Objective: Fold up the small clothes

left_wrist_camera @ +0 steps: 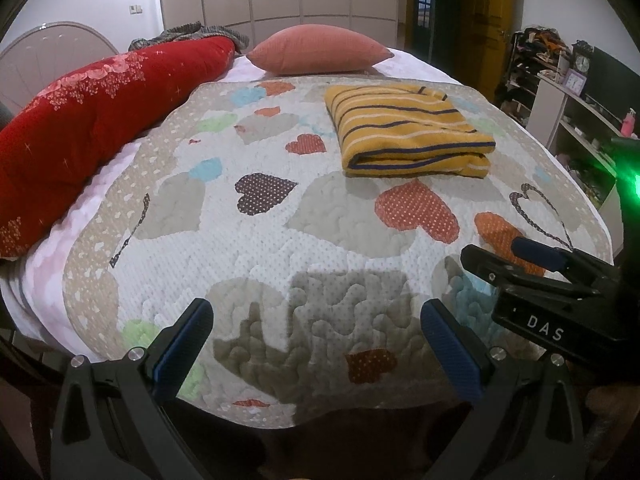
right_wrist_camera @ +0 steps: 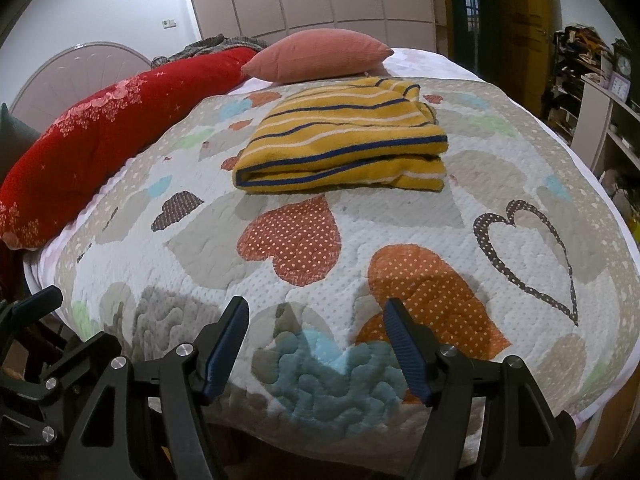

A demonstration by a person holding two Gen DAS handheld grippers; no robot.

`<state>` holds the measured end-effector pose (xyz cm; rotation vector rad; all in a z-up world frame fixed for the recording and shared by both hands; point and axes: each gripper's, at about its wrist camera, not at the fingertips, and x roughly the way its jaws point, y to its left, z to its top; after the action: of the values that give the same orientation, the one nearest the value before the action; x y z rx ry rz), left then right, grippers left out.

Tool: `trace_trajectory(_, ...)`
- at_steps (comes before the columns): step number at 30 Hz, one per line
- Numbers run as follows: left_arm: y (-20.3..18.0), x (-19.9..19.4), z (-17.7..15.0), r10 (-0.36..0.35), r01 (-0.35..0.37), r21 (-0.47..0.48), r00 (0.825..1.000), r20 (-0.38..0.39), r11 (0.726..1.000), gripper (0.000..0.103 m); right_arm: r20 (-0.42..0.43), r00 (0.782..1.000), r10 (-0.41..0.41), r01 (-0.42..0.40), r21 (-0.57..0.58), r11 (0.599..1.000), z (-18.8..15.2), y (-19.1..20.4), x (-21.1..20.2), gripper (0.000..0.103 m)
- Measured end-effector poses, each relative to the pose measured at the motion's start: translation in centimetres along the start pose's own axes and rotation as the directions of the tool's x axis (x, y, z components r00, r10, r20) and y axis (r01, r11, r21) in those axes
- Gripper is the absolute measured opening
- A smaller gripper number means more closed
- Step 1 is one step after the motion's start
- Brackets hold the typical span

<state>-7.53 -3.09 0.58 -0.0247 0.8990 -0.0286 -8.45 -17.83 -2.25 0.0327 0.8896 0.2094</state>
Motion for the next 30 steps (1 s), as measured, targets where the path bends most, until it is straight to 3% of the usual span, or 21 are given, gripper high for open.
trace_trajectory(30, 0.5, 1.5, -0.8, -0.042, 0.04, -0.03, 0.997, -0.068, 0.999, 0.103, -0.049, 0.999, 0.006, -0.003, 0.05, 0.999, -1.0, -1.0, 1.7, 0.076)
